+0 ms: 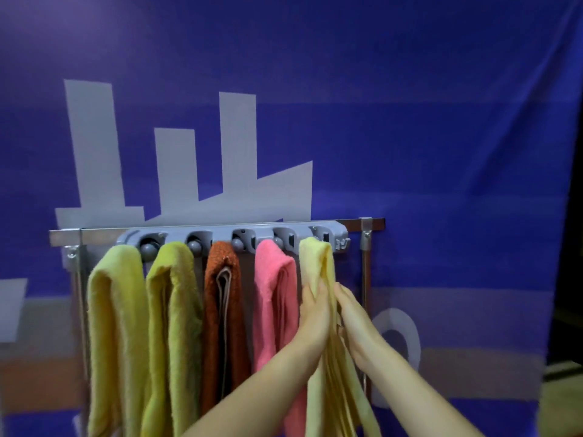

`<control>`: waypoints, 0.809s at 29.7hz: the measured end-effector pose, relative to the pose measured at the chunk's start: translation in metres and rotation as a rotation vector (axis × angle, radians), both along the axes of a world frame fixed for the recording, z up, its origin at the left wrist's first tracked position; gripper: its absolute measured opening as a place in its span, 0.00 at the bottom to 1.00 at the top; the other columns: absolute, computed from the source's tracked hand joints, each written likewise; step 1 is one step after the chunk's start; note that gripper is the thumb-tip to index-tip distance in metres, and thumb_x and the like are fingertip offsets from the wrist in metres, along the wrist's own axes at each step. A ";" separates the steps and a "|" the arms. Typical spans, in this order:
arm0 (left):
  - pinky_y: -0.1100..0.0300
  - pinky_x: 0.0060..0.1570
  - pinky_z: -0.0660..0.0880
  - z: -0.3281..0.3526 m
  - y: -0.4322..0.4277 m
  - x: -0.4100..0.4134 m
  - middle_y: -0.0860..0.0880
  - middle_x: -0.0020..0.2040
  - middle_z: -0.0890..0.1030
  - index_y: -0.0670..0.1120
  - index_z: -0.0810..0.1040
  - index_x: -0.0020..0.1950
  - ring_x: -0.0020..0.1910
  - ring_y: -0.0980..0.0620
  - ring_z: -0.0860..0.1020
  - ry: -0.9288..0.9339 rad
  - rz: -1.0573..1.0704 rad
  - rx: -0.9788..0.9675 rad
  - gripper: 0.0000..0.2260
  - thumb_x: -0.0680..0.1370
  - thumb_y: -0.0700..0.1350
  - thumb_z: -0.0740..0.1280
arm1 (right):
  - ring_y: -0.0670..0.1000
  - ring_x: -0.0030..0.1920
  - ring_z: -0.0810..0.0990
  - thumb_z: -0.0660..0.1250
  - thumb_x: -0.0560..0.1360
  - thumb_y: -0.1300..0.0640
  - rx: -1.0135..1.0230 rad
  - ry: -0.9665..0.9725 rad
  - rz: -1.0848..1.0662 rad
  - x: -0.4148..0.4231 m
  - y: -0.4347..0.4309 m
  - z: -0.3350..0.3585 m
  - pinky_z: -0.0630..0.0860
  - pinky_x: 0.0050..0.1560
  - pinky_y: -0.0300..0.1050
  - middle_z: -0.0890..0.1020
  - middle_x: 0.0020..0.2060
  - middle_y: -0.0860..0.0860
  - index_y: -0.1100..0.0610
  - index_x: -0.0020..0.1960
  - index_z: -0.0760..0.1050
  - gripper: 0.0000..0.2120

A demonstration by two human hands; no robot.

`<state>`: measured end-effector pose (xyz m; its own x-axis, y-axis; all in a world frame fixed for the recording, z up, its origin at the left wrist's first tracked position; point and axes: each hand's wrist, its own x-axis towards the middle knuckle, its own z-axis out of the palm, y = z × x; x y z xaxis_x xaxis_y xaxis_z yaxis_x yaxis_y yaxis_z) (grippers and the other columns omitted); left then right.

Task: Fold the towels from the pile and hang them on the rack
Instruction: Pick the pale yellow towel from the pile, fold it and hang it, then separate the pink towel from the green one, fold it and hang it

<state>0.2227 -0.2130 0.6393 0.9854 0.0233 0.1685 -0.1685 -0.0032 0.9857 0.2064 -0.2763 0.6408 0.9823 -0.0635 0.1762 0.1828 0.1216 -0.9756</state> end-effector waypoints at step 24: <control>0.56 0.53 0.65 -0.201 0.098 -0.353 0.41 0.63 0.73 0.44 0.62 0.67 0.53 0.49 0.72 0.389 0.083 -0.085 0.18 0.80 0.51 0.49 | 0.47 0.41 0.76 0.56 0.78 0.57 -0.126 0.384 0.194 -0.337 0.042 -0.209 0.72 0.42 0.40 0.77 0.41 0.49 0.56 0.57 0.70 0.09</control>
